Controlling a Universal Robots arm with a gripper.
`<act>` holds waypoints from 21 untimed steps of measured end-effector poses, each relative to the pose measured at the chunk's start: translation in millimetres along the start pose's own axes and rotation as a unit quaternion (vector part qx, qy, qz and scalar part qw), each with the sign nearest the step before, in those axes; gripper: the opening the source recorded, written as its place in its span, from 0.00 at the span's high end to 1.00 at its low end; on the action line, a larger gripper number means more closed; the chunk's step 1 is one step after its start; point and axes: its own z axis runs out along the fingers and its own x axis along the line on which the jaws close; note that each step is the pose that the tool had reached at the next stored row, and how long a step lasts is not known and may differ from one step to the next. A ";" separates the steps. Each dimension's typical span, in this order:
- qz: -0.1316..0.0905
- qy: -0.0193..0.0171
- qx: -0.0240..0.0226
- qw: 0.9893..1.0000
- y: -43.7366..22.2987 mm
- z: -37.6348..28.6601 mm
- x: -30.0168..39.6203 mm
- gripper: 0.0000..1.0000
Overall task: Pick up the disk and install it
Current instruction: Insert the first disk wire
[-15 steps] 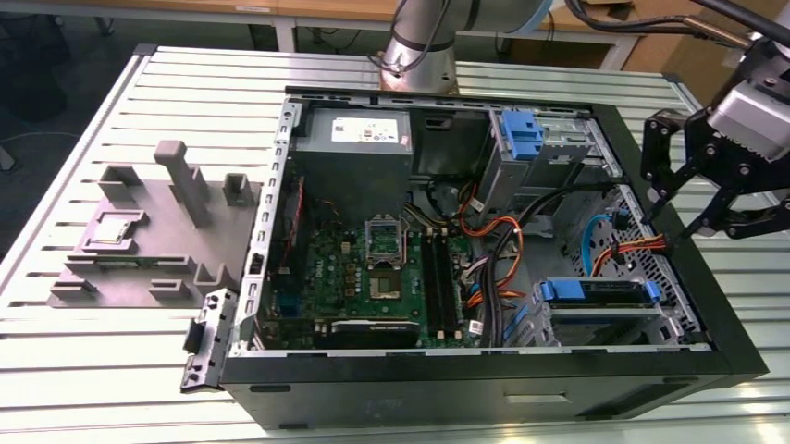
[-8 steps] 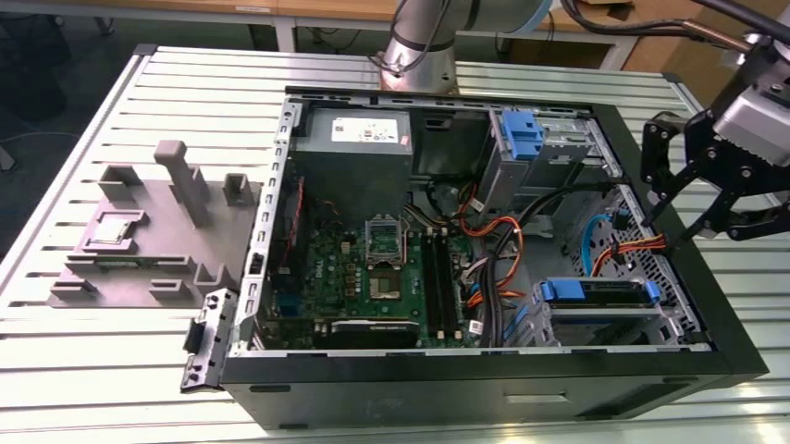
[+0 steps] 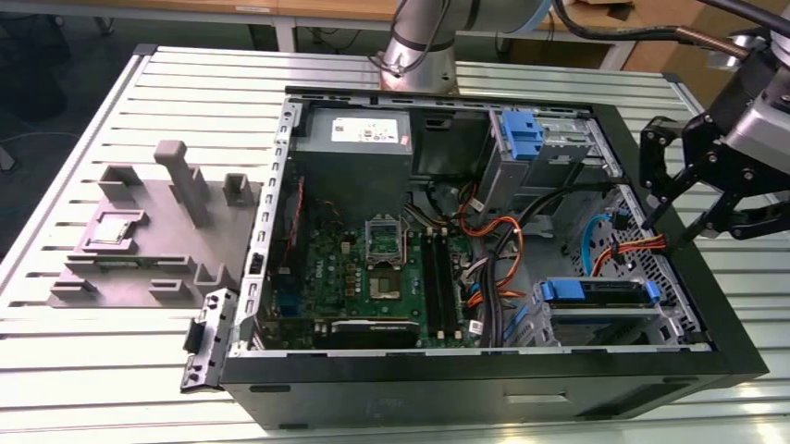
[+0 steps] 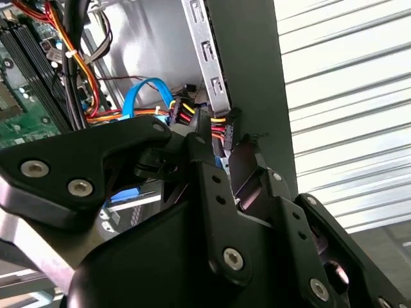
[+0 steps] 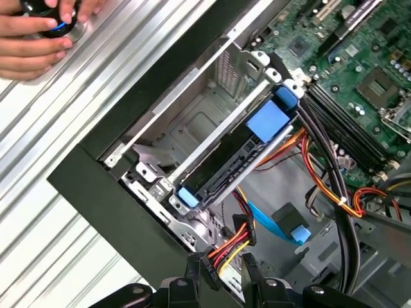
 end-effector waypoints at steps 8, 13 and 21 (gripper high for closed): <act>-0.029 0.005 0.005 1.000 1.7 0.2 -1.6 0.62; -0.075 0.004 0.007 0.997 1.7 1.9 -1.7 0.62; -0.103 0.019 -0.005 0.994 2.0 3.6 -2.0 0.62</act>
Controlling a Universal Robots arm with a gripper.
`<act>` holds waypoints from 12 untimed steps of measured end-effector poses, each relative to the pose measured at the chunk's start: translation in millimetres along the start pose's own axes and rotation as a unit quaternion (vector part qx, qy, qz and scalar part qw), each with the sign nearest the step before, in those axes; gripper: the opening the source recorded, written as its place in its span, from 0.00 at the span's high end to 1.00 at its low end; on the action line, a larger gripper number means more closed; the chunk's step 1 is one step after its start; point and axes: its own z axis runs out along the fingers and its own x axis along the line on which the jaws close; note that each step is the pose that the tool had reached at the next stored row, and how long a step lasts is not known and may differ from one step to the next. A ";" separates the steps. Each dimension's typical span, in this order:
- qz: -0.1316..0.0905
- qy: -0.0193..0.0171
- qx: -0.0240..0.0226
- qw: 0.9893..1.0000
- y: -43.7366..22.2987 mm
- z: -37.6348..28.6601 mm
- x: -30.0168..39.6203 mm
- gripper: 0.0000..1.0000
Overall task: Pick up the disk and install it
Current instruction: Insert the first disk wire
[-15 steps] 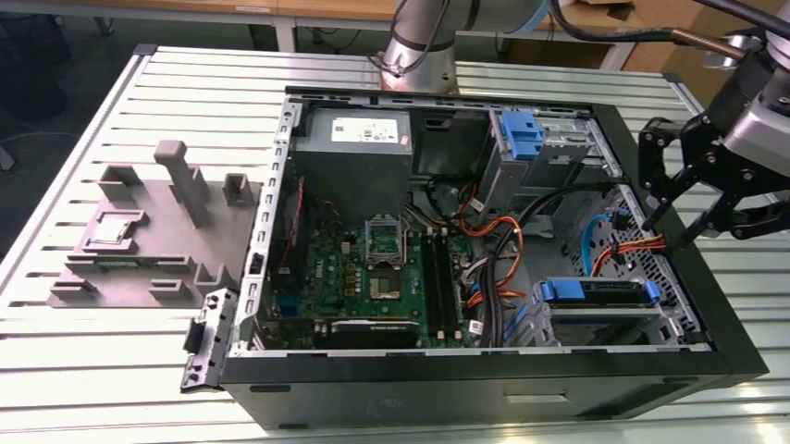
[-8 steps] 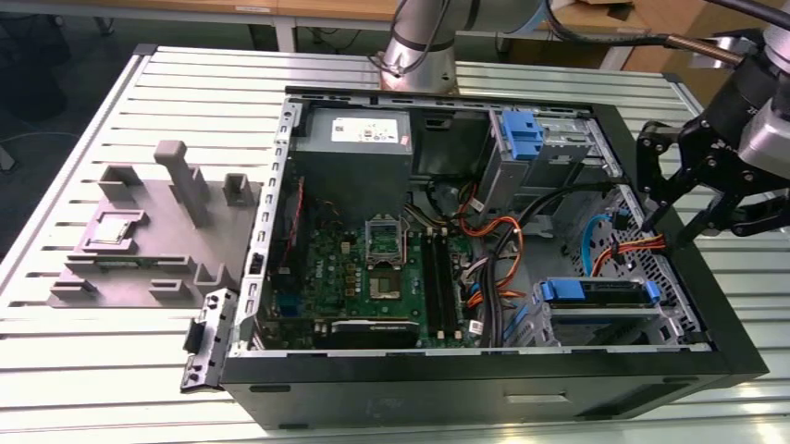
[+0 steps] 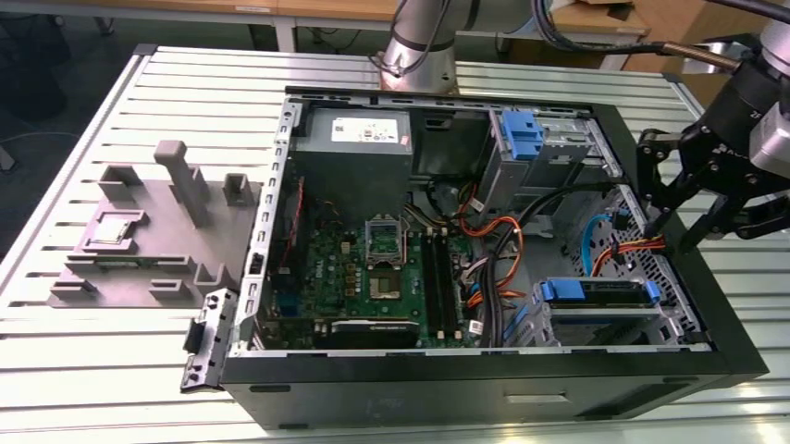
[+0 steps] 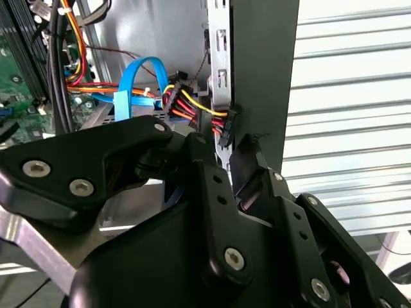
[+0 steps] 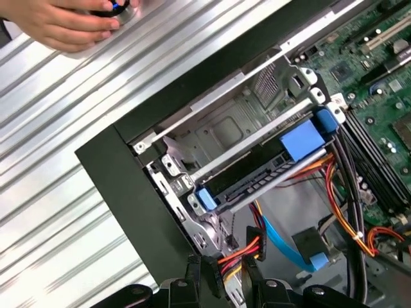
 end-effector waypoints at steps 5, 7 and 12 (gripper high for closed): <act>-0.009 0.008 0.006 1.000 0.5 4.0 -1.1 0.62; -0.014 0.011 0.008 1.000 0.5 4.8 -1.2 0.62; -0.021 0.015 0.011 1.000 1.3 4.9 -2.2 0.62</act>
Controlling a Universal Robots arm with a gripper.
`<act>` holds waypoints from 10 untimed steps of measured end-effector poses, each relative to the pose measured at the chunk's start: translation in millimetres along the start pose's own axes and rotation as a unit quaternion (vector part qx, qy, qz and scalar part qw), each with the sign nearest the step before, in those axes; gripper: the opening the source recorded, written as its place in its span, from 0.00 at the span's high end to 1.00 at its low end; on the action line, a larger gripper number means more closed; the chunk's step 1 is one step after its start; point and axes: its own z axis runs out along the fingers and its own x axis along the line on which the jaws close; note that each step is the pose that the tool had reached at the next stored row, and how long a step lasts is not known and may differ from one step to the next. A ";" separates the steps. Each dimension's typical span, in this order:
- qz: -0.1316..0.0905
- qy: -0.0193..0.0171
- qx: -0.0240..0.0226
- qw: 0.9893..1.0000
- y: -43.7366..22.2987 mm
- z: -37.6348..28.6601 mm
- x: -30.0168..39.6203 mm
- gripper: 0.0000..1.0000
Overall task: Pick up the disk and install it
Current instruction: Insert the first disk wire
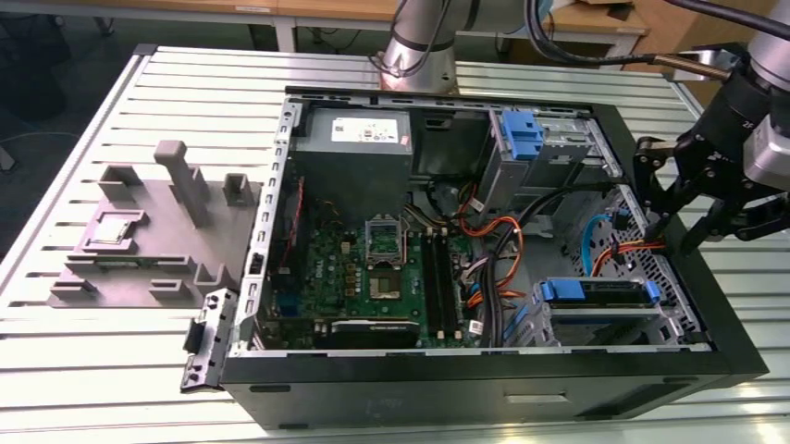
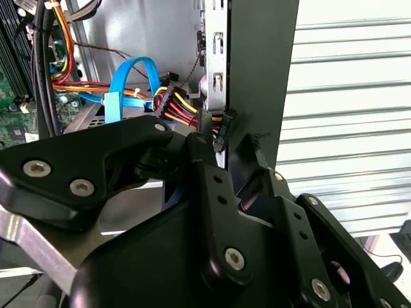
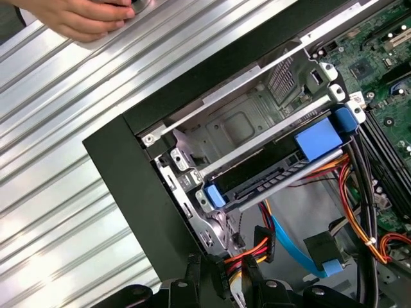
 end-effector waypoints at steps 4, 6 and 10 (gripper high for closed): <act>0.000 0.000 0.000 1.000 0.0 0.0 -0.1 0.62; 0.000 0.000 0.000 1.000 0.0 0.0 -0.1 0.63; 0.000 0.000 0.000 1.000 0.0 0.0 -0.1 0.70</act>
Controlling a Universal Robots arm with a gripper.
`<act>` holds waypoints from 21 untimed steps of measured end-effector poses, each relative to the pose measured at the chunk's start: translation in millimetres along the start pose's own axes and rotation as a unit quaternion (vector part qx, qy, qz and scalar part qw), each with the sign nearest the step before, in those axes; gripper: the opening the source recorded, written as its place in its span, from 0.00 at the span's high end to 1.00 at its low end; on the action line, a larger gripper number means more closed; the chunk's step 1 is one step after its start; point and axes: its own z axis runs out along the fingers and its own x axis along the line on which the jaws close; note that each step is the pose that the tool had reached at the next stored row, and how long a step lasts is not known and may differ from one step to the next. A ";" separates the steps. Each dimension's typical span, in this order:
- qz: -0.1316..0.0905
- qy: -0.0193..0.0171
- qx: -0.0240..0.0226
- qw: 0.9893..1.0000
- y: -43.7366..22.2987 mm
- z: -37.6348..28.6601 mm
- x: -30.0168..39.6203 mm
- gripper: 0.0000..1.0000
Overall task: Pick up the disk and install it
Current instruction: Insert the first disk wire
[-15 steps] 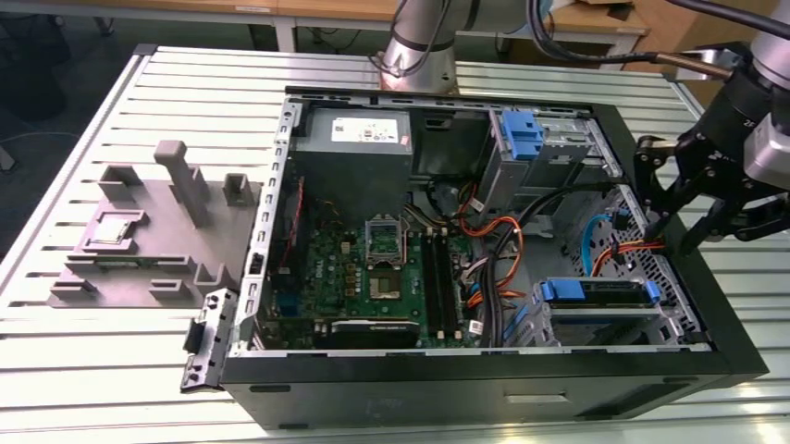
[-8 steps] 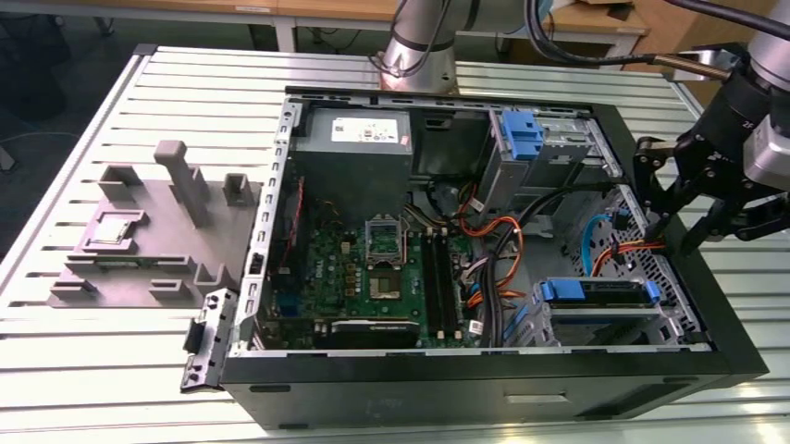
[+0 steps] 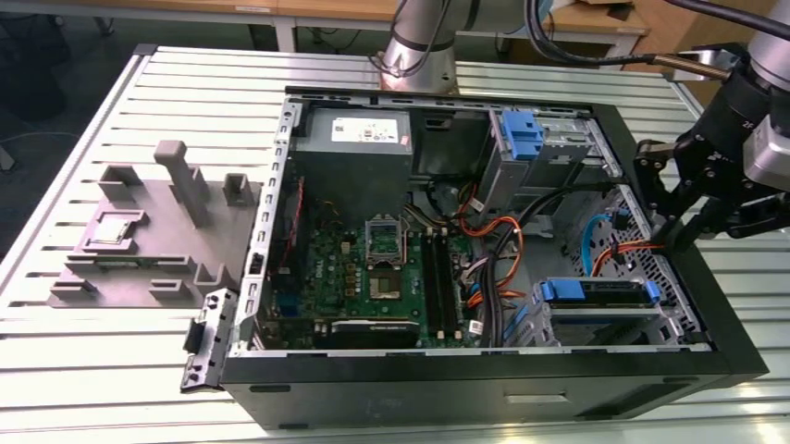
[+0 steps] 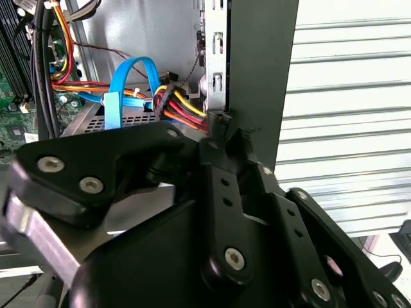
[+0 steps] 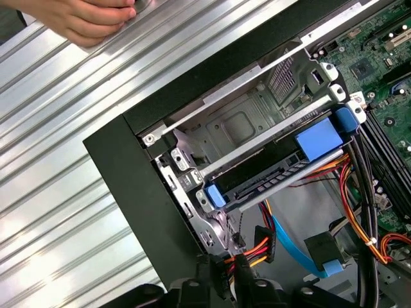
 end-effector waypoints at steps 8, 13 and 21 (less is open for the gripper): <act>0.000 0.000 0.000 1.000 0.0 0.0 0.0 0.79; -0.001 0.001 -0.001 1.000 0.0 0.0 0.0 0.78; -0.006 0.014 0.005 1.000 0.9 1.0 -1.4 0.71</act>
